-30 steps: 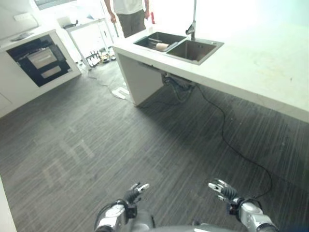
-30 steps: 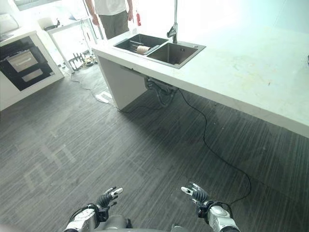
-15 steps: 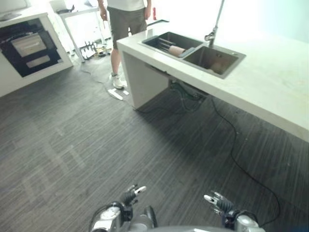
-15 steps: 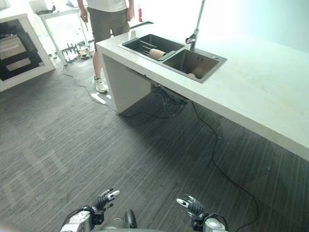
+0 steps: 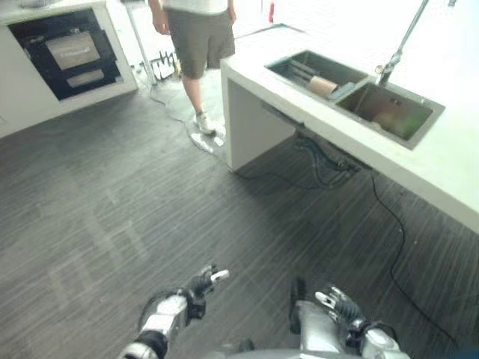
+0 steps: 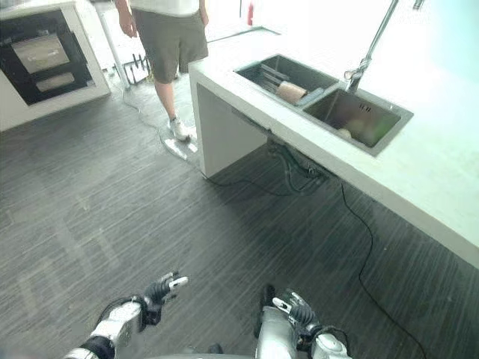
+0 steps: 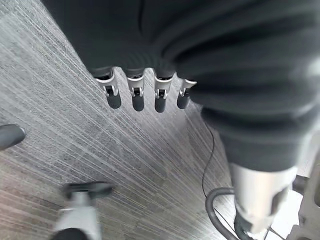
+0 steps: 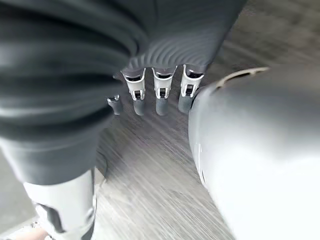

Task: Place the dishes in the dishwasher.

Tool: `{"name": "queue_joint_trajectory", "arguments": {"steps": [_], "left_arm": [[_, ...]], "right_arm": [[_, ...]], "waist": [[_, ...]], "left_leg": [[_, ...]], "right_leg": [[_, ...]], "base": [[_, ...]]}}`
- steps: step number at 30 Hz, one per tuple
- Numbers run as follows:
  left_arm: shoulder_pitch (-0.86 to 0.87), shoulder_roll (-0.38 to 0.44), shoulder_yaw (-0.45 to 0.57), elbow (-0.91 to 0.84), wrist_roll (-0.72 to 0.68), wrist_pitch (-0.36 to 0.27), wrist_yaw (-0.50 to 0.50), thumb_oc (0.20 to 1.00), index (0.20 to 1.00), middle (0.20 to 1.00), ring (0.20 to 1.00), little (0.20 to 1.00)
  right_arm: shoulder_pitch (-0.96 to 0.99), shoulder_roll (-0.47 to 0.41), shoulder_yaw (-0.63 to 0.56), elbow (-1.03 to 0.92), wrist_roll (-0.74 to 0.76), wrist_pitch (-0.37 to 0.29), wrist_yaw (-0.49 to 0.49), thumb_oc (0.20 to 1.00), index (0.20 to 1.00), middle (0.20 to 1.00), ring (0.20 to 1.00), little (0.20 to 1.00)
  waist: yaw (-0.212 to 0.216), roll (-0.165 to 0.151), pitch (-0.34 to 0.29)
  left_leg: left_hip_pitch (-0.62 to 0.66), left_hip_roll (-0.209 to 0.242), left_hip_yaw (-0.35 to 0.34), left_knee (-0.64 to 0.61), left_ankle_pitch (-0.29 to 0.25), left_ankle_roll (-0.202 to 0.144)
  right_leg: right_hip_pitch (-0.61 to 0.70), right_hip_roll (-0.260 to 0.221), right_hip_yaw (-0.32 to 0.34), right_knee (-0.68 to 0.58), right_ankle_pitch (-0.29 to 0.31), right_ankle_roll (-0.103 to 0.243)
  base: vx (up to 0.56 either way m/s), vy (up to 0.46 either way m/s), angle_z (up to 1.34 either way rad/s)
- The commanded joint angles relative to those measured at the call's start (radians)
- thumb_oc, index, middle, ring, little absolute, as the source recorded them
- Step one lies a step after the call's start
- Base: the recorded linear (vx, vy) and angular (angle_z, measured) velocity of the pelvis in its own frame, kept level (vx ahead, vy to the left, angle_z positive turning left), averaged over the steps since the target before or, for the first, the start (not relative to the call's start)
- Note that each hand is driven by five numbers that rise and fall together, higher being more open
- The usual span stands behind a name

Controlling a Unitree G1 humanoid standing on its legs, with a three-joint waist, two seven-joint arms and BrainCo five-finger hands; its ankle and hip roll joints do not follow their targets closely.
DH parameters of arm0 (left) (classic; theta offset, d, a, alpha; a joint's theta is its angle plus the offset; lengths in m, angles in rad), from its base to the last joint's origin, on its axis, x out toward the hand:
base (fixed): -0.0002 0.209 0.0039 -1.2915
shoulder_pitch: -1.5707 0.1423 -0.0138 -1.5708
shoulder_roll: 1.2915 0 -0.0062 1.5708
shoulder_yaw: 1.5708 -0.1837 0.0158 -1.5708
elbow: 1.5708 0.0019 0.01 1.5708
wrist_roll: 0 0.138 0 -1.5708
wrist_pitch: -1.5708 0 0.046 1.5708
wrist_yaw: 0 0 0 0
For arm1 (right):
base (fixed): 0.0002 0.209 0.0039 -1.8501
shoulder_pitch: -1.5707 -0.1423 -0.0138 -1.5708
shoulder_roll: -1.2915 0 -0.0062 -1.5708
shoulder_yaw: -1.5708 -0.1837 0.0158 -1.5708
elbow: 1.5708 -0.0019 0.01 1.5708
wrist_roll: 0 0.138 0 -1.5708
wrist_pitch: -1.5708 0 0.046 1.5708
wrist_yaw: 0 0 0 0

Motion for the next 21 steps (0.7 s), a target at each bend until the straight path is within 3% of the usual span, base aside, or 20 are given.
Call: {"name": "queue_joint_trajectory", "arguments": {"steps": [1,3,5,7,9,11,12,14,15,16,17,18,21], "left_arm": [[-0.005,-0.006,0.01,-0.037,0.048,-0.055,-0.026,1.0,1.0,1.0,1.0,1.0],[-0.008,-0.022,0.011,0.005,0.055,-0.071,-0.028,1.0,1.0,1.0,1.0,1.0],[-0.013,-0.033,0.019,0.025,0.054,-0.079,-0.024,1.0,1.0,1.0,1.0,1.0],[-0.015,-0.04,0.028,0.029,0.045,-0.082,-0.02,1.0,1.0,1.0,1.0,1.0],[-0.004,-0.063,0.042,0.037,0.017,-0.093,-0.012,1.0,1.0,1.0,1.0,1.0],[-0.011,-0.068,0.046,0.014,0.027,-0.075,-0.018,1.0,1.0,1.0,1.0,1.0],[-0.013,-0.069,0.047,0.011,0.034,-0.073,-0.023,1.0,1.0,1.0,1.0,1.0],[-0.029,-0.069,0.034,0.011,0.033,-0.075,-0.021,1.0,1.0,1.0,1.0,1.0],[-0.033,-0.069,0.021,0.007,0.011,-0.073,-0.01,1.0,1.0,1.0,1.0,1.0],[-0.028,-0.067,0.014,0.005,-0.005,-0.077,-0.003,1.0,1.0,1.0,1.0,1.0],[-0.027,-0.067,0.014,0.005,-0.006,-0.076,-0.003,1.0,1.0,1.0,1.0,1.0],[0.0,-0.058,0.008,-0.011,-0.02,-0.085,0.006,1.0,1.0,1.0,1.0,1.0],[0.01,-0.055,0.004,-0.008,0.0,-0.094,-0.017,1.0,1.0,1.0,1.0,1.0]], "right_arm": [[-0.027,-0.011,-0.003,0.017,0.026,-0.005,0.015,1.0,1.0,1.0,1.0,1.0],[-0.039,-0.018,-0.004,0.045,0.043,0.001,0.02,1.0,1.0,1.0,1.0,1.0],[-0.048,-0.025,0.008,0.044,0.024,0.016,0.026,1.0,1.0,1.0,1.0,1.0],[-0.056,-0.037,0.018,0.039,0.009,0.031,0.029,1.0,1.0,1.0,1.0,1.0],[-0.071,-0.064,0.021,0.063,-0.014,0.034,0.043,1.0,1.0,1.0,1.0,1.0],[-0.071,-0.081,0.014,0.068,-0.008,0.019,0.052,1.0,1.0,1.0,1.0,1.0],[-0.07,-0.083,0.013,0.067,-0.008,0.015,0.054,1.0,1.0,1.0,1.0,1.0],[-0.077,-0.079,0.013,0.067,-0.026,0.007,0.054,1.0,1.0,1.0,1.0,1.0],[-0.082,-0.073,0.021,0.06,-0.029,0.013,0.038,1.0,1.0,1.0,1.0,1.0],[-0.087,-0.068,0.028,0.064,-0.027,0.012,0.03,1.0,1.0,1.0,1.0,1.0],[-0.087,-0.067,0.029,0.065,-0.027,0.012,0.029,1.0,1.0,1.0,1.0,1.0],[-0.093,-0.061,0.045,0.096,-0.029,-0.011,0.038,1.0,1.0,1.0,1.0,1.0],[-0.081,-0.06,0.037,0.12,-0.018,-0.041,0.033,1.0,1.0,1.0,1.0,1.0]], "waist": [[0.006,0.017,0.003],[-0.005,0.01,-0.022],[-0.011,0.012,-0.04],[-0.015,0.014,-0.056],[-0.003,0.023,-0.075],[0.019,0.019,-0.057],[0.019,0.017,-0.054],[0.019,0.028,-0.039],[0.031,0.041,-0.03],[0.045,0.046,-0.026],[0.047,0.046,-0.027],[0.081,0.058,-0.023],[0.085,0.063,-0.023]], "left_leg": [[-0.058,0.096,0.04,0.105,-0.038,-0.074],[-0.054,0.117,0.056,0.192,-0.085,-0.086],[-0.042,0.143,0.067,0.275,-0.078,-0.112],[-0.047,0.167,0.063,0.379,-0.028,-0.144],[-0.122,0.164,-0.005,0.62,0.11,-0.201],[-0.293,0.198,-0.052,0.724,0.161,-0.202],[-0.311,0.201,-0.055,0.716,0.17,-0.201],[-0.301,0.237,-0.031,0.552,0.164,-0.193],[-0.281,0.238,-0.051,0.335,0.181,-0.196],[-0.275,0.237,-0.098,0.209,0.187,-0.198],[-0.273,0.237,-0.103,0.19,0.192,-0.199],[-0.288,0.277,-0.227,0.022,0.277,-0.224],[-0.297,0.291,-0.197,-0.002,0.284,-0.22]], "right_leg": [[0.189,0.003,-0.032,0.025,0.05,0.035],[0.227,0.031,-0.033,0.034,-0.016,0.004],[0.258,0.063,-0.04,0.023,-0.051,-0.023],[0.281,0.096,-0.042,0.009,-0.078,-0.055],[0.338,0.142,-0.031,-0.026,-0.12,-0.112],[0.394,0.154,-0.011,-0.044,-0.144,-0.141],[0.399,0.154,-0.006,-0.046,-0.147,-0.143],[0.439,0.168,0.013,-0.05,-0.17,-0.137],[0.468,0.183,0.052,-0.06,-0.179,-0.12],[0.48,0.19,0.087,-0.064,-0.186,-0.105],[0.48,0.191,0.092,-0.065,-0.185,-0.104],[0.502,0.211,0.174,-0.062,-0.211,-0.095],[0.522,0.197,0.168,-0.047,-0.24,-0.09]], "base": [[0.55,-0.044,0.2],[0.53,-0.07,0.59],[0.41,-0.067,0.31],[0.34,-0.044,-0.27],[0.37,-0.024,-0.43],[0.22,0.04,-0.59],[0.26,0.133,-0.53],[0.27,0.219,-0.38],[0.35,0.345,-0.31],[0.29,0.309,-0.5],[0.38,0.406,-0.92],[0.29,0.317,-1.0],[0.26,0.388,-0.96]]}}
